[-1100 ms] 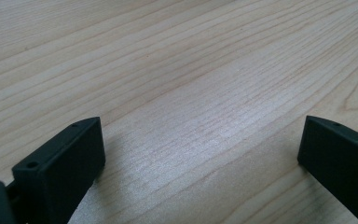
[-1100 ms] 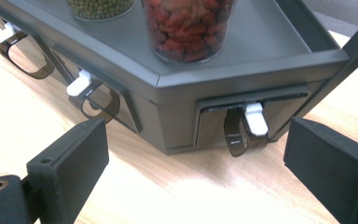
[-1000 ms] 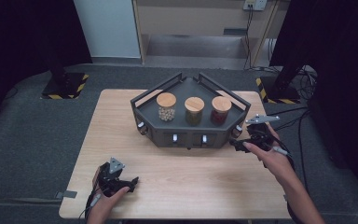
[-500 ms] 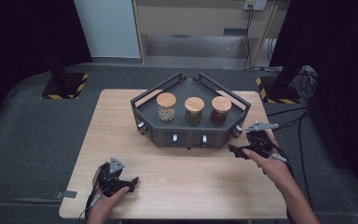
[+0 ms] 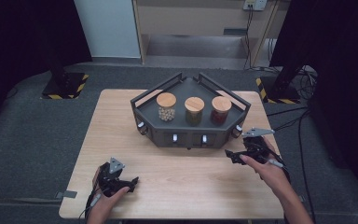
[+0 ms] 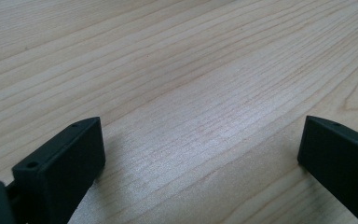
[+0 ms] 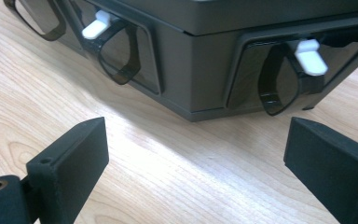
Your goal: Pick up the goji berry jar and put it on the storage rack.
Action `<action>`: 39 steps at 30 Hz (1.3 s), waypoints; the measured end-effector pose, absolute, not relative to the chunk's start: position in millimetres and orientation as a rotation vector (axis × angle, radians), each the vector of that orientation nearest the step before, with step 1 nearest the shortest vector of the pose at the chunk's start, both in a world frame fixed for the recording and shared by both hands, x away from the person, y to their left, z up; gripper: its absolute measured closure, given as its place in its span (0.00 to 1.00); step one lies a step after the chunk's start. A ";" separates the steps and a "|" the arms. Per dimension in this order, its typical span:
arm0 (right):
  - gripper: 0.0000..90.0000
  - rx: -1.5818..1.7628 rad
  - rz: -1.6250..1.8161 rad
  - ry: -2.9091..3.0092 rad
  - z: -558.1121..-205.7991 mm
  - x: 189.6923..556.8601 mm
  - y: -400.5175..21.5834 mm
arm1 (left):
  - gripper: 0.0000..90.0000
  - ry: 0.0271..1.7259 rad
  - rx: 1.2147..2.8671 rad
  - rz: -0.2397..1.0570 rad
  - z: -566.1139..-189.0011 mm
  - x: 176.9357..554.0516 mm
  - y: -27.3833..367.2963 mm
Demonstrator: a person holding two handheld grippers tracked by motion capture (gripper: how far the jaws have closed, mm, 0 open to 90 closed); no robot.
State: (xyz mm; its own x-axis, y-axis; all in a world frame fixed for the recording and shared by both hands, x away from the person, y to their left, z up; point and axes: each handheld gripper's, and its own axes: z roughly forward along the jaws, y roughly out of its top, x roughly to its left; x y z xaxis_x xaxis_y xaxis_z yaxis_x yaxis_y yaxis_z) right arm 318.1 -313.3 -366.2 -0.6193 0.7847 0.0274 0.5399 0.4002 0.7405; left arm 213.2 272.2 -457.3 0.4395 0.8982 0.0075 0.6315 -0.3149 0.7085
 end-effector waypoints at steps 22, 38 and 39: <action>0.07 1.135 1.049 2.378 -388.0 303.8 -301.2 | 0.00 1.282 2.056 0.542 -457.4 212.9 271.8; 0.07 1.124 1.047 2.396 -400.7 295.0 -293.7 | 0.00 1.283 2.054 0.543 -457.4 212.6 271.5; 0.07 1.117 1.045 2.399 -401.1 294.8 -293.0 | 0.00 1.283 2.054 0.544 -457.4 212.6 271.5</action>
State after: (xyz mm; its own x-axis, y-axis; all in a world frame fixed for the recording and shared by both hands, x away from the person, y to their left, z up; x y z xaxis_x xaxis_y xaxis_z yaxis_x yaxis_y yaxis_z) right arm 294.8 -293.0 -401.1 -0.6549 0.7549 0.0358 0.5403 0.4346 0.7206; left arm 212.6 271.5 -457.4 0.4357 0.9001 0.0079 0.6318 -0.3121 0.7095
